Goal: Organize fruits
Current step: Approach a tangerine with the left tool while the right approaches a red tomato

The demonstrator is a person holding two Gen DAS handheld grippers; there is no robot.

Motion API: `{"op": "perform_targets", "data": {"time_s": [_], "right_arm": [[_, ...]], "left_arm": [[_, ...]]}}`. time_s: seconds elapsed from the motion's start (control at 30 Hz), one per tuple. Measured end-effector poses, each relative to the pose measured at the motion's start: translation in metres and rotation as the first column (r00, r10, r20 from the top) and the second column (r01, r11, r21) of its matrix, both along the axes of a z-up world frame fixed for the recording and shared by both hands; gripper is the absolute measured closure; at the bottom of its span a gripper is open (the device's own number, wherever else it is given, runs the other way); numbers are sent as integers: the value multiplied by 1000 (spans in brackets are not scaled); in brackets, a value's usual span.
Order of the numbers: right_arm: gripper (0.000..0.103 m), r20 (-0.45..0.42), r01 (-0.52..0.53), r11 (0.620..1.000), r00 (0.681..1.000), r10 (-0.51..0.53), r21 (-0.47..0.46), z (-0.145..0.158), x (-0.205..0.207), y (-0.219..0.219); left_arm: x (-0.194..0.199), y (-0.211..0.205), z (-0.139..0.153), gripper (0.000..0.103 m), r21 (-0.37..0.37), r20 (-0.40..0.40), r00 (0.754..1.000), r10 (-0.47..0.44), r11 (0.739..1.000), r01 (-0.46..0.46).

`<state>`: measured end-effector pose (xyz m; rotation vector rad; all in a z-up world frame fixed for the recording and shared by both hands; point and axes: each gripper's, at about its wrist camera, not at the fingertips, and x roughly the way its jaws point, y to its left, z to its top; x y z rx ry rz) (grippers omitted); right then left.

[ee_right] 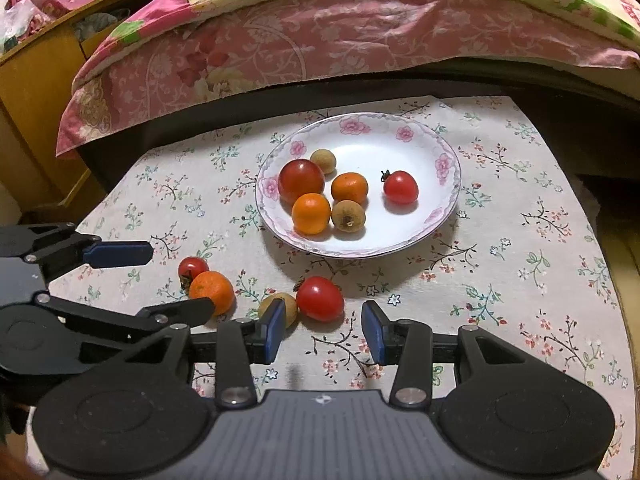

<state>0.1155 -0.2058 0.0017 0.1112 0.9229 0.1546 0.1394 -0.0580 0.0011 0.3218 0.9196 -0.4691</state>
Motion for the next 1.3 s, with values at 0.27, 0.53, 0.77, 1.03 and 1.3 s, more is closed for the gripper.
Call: {"op": "perform_targets", "data": {"time_s": [0.27,0.53,0.77,1.03,1.3], "right_arm": [[62,-16,-34,999,999,34,-17,-11,7,4],[62,-26,-47,999,999,46,-28,-18,11,5],[61,-33,-45,999,998,45,-1,-19,10,0],[61,-37,-48,999,998,48,5,-23,13,-4],[61,-21,-61,998,998,61,-4,-31,23,1]], "left_arm": [[1,3,-7,26,-4,-28,999,-17,1000,17],[8,8,-12,24,-5,-43,999,-14,1000,14],[11,10,-15,25,-35,-52,998,-17,999,15],[11,6,-15,30,-47,-56,998,-40,998,38],[9,5,-17,30,-68,-65,996,-61,996,57]]}}
